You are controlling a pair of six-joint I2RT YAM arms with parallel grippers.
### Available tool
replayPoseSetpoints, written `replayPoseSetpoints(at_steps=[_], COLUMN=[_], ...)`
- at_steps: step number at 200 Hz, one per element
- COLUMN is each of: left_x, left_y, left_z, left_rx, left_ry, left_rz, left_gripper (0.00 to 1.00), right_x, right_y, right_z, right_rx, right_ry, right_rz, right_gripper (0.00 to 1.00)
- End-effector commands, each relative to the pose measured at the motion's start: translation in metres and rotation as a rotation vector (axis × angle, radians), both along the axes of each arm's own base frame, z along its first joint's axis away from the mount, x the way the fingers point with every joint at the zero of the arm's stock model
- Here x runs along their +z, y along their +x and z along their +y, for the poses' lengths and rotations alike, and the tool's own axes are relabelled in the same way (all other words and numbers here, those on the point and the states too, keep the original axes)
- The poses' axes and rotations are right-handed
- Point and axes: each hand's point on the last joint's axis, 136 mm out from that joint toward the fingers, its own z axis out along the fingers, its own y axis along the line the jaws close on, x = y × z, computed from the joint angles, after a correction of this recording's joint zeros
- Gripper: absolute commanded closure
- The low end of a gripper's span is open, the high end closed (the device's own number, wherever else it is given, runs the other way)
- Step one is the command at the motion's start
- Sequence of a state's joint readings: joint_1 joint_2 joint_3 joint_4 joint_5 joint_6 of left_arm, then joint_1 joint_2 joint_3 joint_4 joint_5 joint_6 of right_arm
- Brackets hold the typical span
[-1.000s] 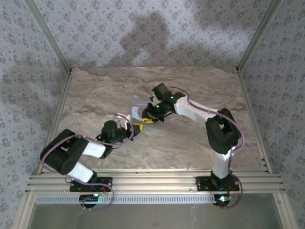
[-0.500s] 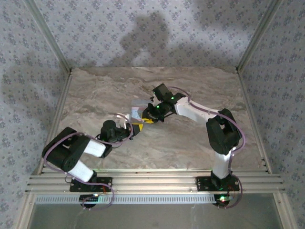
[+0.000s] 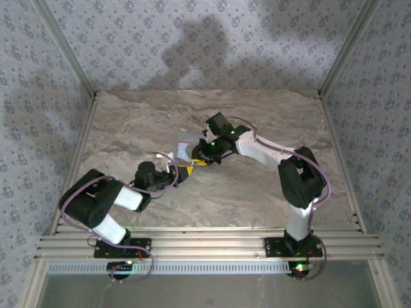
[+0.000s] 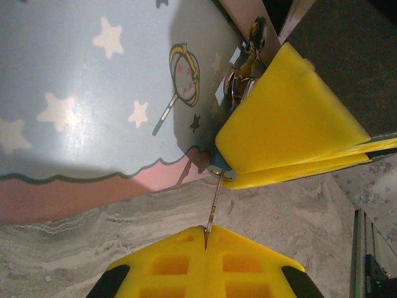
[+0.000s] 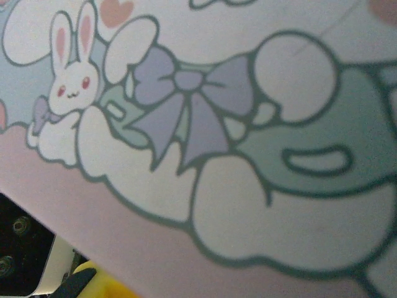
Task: Unlock the padlock with the key
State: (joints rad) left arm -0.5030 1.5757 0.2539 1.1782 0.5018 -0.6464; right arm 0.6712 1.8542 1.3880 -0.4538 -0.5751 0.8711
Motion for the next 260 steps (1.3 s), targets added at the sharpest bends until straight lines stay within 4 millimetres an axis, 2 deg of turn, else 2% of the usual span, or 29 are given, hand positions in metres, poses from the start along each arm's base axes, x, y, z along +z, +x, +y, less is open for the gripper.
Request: replayPoseSetpoints(at_steps=[1,31,70,98,135,174,207,214,223,245,260], left_x=[0.055,0.065,0.068,0.047,0.014,-0.001,0.0,0.002,0.006,0.02,0.032], left_y=[0.021,0.021,0.022,0.023,0.008,-0.012,-0.029,-0.032,-0.036,-0.045,-0.051], left_z=[0.003,0.005,0.001,0.001,0.01,0.017,0.031,0.036,0.043,0.06,0.07], left_rx=[0.051,0.048,0.038,0.048,0.038,0.027,0.048,0.058,0.076,0.129,0.167], left_ry=[-0.115,-0.129,-0.139,-0.062,0.055,0.152,0.244,0.259,0.277,0.299,0.295], left_rz=[-0.174,-0.185,-0.182,-0.16,-0.113,-0.101,-0.121,-0.125,-0.131,-0.158,-0.184], left_gripper=[1.0,1.0,1.0,1.0,1.0,1.0,1.0,1.0,1.0,1.0,1.0], right_x=[-0.005,-0.012,-0.015,-0.019,-0.022,-0.042,-0.072,-0.077,-0.08,-0.071,-0.062], right_y=[-0.037,-0.038,-0.035,-0.027,0.008,0.031,0.04,0.04,0.04,0.037,0.033], right_z=[0.005,-0.003,0.001,-0.004,-0.011,-0.012,-0.02,-0.021,-0.023,-0.022,-0.022], right_rx=[0.101,0.1,0.098,0.068,-0.032,-0.076,-0.089,-0.088,-0.088,-0.073,-0.06], right_ry=[-0.012,-0.044,-0.044,-0.06,-0.04,-0.063,-0.166,-0.189,-0.213,-0.241,-0.25], right_rz=[0.066,0.067,0.062,0.053,0.006,-0.015,-0.049,-0.057,-0.071,-0.123,-0.155], right_gripper=[1.0,1.0,1.0,1.0,1.0,1.0,1.0,0.95,0.84,0.54,0.45])
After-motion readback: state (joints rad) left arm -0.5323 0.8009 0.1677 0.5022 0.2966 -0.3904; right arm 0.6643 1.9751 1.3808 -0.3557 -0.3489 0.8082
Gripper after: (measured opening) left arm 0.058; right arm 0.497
